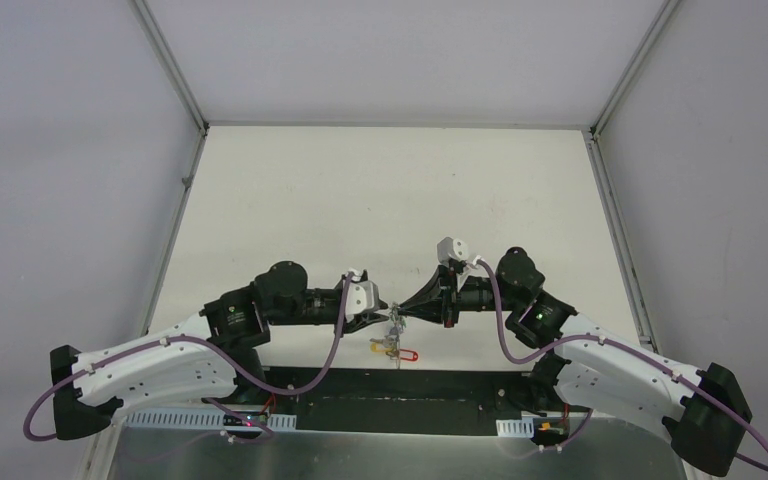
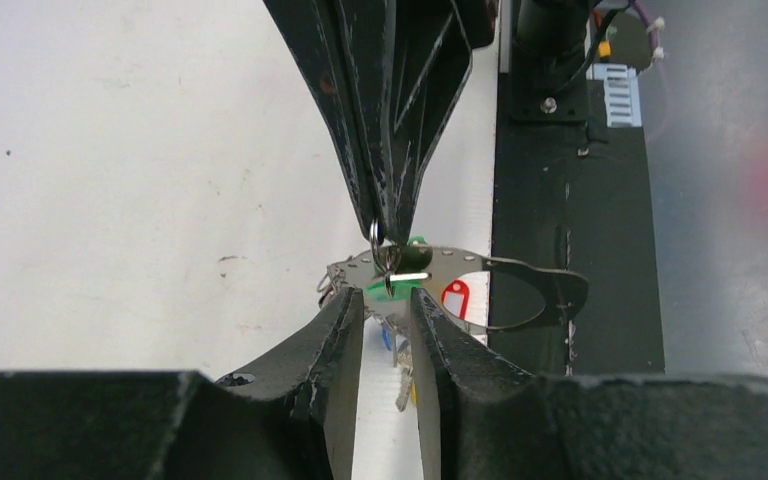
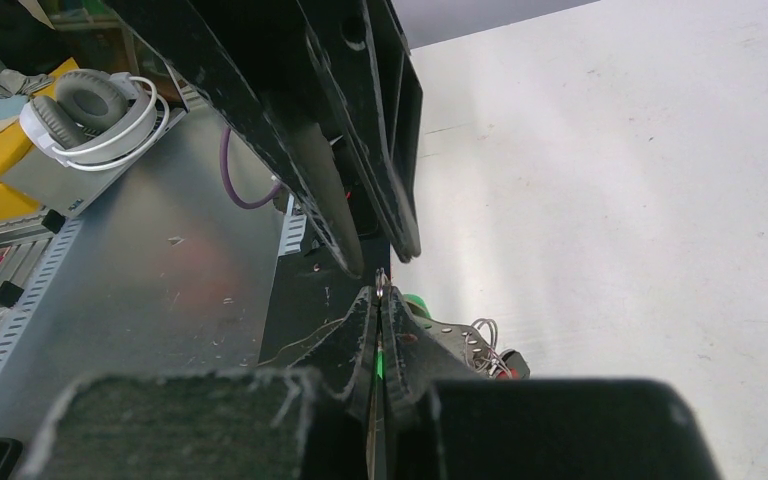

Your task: Put the keys on the keyring

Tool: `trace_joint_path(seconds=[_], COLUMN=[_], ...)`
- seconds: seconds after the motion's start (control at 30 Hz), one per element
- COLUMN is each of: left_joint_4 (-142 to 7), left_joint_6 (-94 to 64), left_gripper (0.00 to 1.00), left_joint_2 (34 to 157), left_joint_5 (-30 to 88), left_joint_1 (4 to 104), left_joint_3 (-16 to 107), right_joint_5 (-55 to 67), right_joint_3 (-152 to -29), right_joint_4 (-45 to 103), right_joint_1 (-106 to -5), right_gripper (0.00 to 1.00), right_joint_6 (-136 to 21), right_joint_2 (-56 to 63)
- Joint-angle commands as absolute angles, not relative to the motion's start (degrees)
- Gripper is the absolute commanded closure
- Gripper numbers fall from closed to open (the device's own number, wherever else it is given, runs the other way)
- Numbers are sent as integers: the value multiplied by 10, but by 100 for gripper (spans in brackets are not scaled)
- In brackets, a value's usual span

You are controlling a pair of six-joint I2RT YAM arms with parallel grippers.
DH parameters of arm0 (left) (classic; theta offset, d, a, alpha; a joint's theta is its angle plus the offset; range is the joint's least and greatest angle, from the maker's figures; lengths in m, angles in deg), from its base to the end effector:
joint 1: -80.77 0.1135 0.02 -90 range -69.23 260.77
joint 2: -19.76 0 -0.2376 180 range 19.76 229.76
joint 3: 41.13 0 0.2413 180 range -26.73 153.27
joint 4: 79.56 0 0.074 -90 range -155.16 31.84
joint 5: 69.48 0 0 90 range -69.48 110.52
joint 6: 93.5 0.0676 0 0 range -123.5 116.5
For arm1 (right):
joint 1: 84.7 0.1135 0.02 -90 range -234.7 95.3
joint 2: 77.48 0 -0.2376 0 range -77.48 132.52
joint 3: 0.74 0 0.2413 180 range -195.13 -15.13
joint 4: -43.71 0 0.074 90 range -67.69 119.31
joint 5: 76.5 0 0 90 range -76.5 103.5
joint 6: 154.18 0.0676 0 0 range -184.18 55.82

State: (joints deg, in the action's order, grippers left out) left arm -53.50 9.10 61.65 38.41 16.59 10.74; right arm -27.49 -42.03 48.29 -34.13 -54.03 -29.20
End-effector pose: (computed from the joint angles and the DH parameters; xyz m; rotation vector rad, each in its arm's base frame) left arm 0.0744 -0.2014 0.2756 1.3742 1.3673 -0.9031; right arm 0.1095 0.2030 0.2562 -1.1493 1.3732 1.3606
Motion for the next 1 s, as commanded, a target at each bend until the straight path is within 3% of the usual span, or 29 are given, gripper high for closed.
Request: trace_joint_path(seconds=[0.0,0.47,0.97], left_joint_4=[-566,-590,-632], left_joint_6=[68,41,36], left_gripper=[74,73,86], left_joint_2=[605,658,644], left_joint_5=[376,387,394], left_joint_1=[160,160,160], left_joint_3=[144,129,117], right_joint_5=[-276,-274,-274], right_joint_3=[-448,-449,-447], right_joint_4=[512,509,502], right_joint_1=[-339,-339,-339], right_gripper=[100,100,100], right_joint_6=[-549,-549,-550], right_joint_2=[-307,-312,-314])
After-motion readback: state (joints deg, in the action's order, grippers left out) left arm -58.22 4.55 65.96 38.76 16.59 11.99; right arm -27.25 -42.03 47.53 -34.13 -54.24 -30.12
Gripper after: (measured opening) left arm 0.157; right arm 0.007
